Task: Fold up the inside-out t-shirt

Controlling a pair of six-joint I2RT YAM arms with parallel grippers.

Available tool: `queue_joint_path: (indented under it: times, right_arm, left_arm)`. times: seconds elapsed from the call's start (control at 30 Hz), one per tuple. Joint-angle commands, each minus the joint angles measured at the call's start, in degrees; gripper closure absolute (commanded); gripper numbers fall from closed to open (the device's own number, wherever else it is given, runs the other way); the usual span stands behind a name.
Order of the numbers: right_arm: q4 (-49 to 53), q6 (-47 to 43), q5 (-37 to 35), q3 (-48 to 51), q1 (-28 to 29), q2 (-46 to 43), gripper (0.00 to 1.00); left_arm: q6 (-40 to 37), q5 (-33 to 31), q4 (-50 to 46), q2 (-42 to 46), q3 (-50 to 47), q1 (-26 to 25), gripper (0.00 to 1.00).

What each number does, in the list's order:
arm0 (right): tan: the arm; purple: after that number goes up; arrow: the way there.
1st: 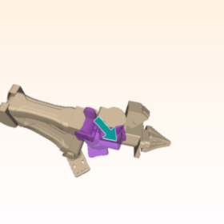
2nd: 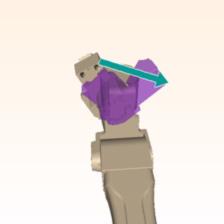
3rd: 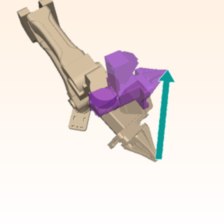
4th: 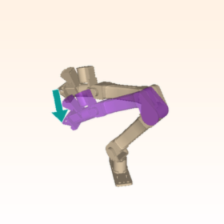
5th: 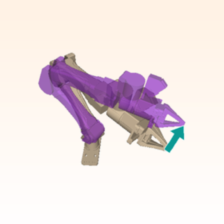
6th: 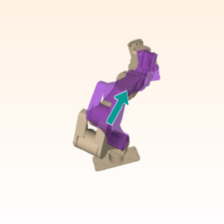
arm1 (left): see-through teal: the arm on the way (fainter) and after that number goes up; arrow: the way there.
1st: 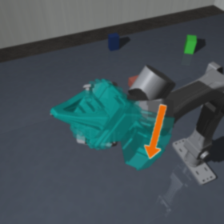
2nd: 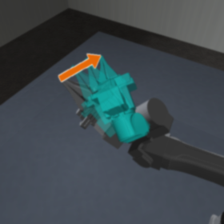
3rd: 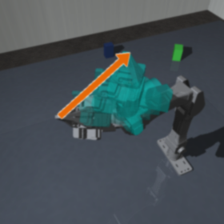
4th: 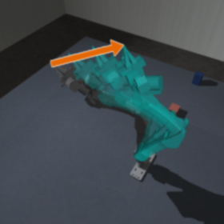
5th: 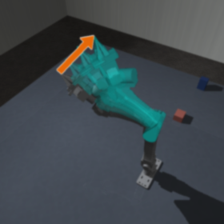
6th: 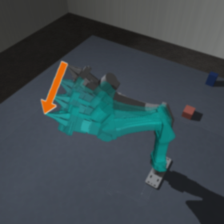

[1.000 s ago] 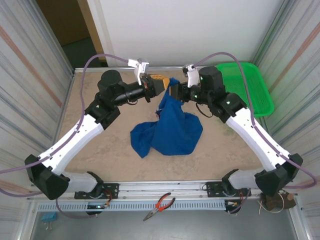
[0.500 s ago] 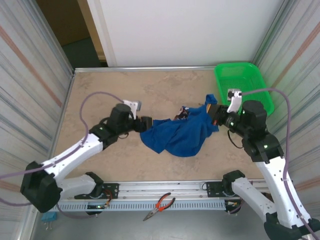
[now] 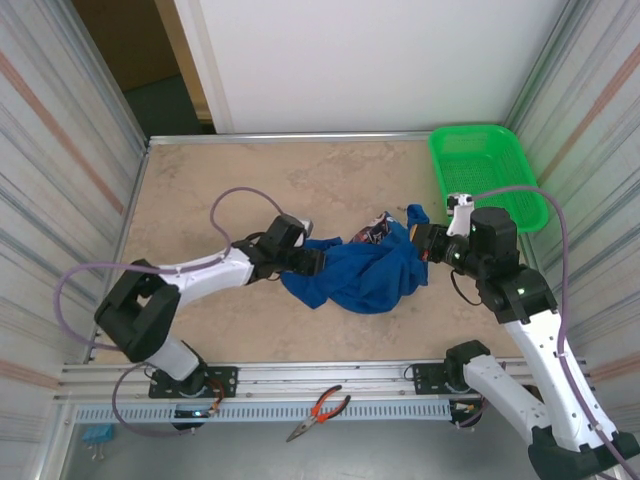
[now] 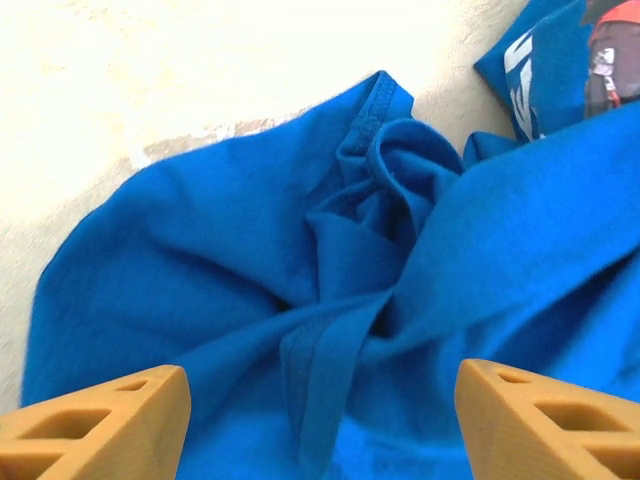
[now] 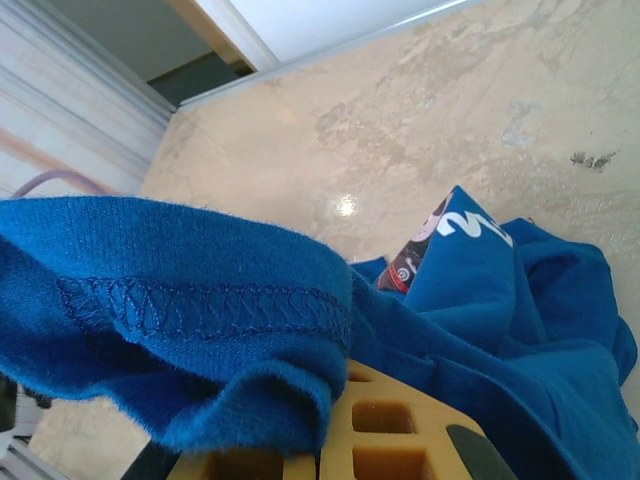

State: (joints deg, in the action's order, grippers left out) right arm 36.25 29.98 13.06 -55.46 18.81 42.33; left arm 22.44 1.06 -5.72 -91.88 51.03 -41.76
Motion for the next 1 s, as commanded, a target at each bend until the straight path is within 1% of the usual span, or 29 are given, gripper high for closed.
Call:
queue_joint_path:
  times: [0.0, 0.03, 0.07, 0.13, 0.17, 0.23, 0.3, 0.4, 0.5, 0.57, 0.67, 0.73, 0.83, 0.97]
  right_arm:
    - [-1.5, -0.1, -1.1, -3.8, -0.4, 1.5, 1.0]
    - [-1.5, -0.7, -1.3, -5.1, -0.8, 2.3, 1.0]
    - [-1.6, -1.3, -1.5, -6.9, -1.6, 3.4, 1.0]
    - [-2.0, -2.2, -1.4, -11.0, -4.2, 6.0, 1.0]
    - [-2.5, -2.4, -0.8, -13.9, -6.1, 7.8, 1.0]
    - [-3.6, -1.8, 0.8, -19.4, -9.9, 11.6, 1.0]
    - [-5.4, -0.1, 4.2, -26.9, -14.7, 17.2, 1.0]
    - [-8.6, 3.5, 9.1, -37.4, -20.3, 23.7, 1.0]
    - [-10.5, 6.9, 13.1, -46.3, -23.2, 28.1, 1.0]
    - [-10.7, 7.7, 14.6, -50.2, -23.3, 29.5, 1.0]
    - [-11.0, 8.7, 17.6, -53.5, -23.3, 29.1, 1.0]
    - [-11.1, 9.3, 18.8, -53.5, -23.3, 27.6, 1.0]
    - [-11.8, 10.1, 19.9, -53.4, -23.3, 24.8, 1.0]
    - [-12.7, 11.1, 19.8, -55.7, -23.4, 23.2, 1.0]
  left_arm:
    - [-3.3, 2.5, 1.6, -4.0, 4.1, 0.0, 0.75]
    - [-4.3, 2.4, 0.2, -4.3, 5.6, 0.3, 0.94]
    - [-5.4, 2.0, -1.7, -3.5, 7.0, 1.2, 1.0]
    - [-7.1, 2.1, -3.8, 1.3, 8.9, 4.5, 1.0]
    - [-7.5, 2.7, -4.7, 5.0, 10.2, 7.0, 1.0]
    - [-6.4, 6.2, -7.8, 11.4, 15.4, 13.0, 1.0]
    - [-4.8, 10.6, -10.2, 16.3, 24.0, 19.7, 1.0]
    - [-2.0, 16.5, -12.9, 17.6, 38.9, 28.2, 1.0]
    - [1.1, 22.1, -14.3, 15.7, 51.4, 33.8, 1.0]
    - [1.4, 23.3, -15.1, 15.0, 56.3, 34.5, 1.0]
    - [2.5, 24.8, -15.1, 15.8, 57.9, 34.5, 1.0]
    - [4.2, 25.8, -13.2, 17.8, 55.6, 34.6, 1.0]
    - [6.9, 25.2, -9.5, 22.2, 49.6, 34.5, 1.0]
    - [7.0, 23.1, -9.6, 25.7, 47.0, 34.5, 1.0]
